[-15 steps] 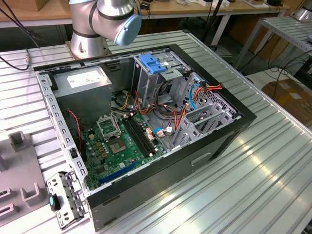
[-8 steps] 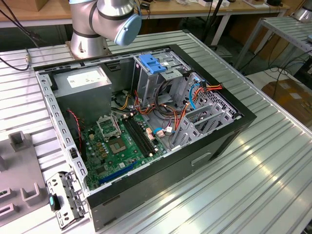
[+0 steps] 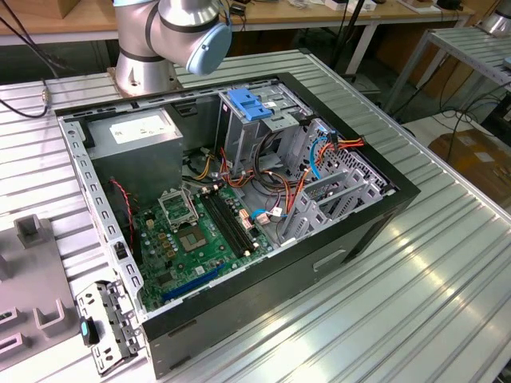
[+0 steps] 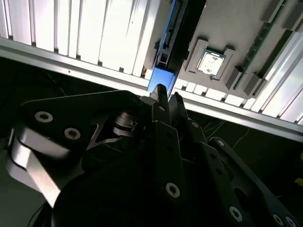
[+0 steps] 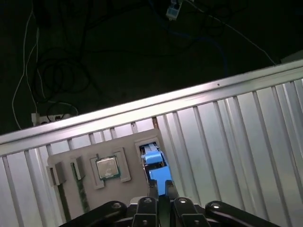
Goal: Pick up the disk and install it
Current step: 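Pick up the disk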
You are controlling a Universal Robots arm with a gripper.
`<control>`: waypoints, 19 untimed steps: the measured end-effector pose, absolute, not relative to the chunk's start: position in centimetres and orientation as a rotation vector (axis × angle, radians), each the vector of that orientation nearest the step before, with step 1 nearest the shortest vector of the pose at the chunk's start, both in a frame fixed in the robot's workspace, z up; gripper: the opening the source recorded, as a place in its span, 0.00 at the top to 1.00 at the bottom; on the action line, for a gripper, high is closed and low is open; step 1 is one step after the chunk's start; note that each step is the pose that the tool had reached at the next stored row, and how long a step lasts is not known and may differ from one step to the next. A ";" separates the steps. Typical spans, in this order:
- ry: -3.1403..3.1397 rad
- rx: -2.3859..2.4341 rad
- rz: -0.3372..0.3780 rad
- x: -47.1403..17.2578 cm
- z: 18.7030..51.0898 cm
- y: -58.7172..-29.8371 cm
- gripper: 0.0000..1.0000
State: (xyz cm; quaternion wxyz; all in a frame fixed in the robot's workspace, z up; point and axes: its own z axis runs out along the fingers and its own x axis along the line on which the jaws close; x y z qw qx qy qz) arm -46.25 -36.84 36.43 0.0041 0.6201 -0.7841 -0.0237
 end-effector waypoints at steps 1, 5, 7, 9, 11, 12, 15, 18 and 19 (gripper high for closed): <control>-2.441 1.963 -0.074 -46.3 36.3 -36.8 0.77; -2.378 2.036 -0.074 -46.3 35.7 -36.8 0.58; -2.358 2.059 -0.073 -46.3 35.2 -36.8 0.52; -2.320 2.102 -0.071 -46.3 34.9 -36.8 0.52; -2.320 2.110 -0.064 -46.3 34.7 -36.8 0.52; -2.319 2.110 -0.064 -46.3 34.7 -36.8 0.52; -2.319 2.110 -0.064 -46.3 34.7 -36.8 0.52; -2.320 2.110 -0.064 -46.3 34.5 -36.8 0.52; -2.320 2.110 -0.064 -46.3 34.4 -36.8 0.52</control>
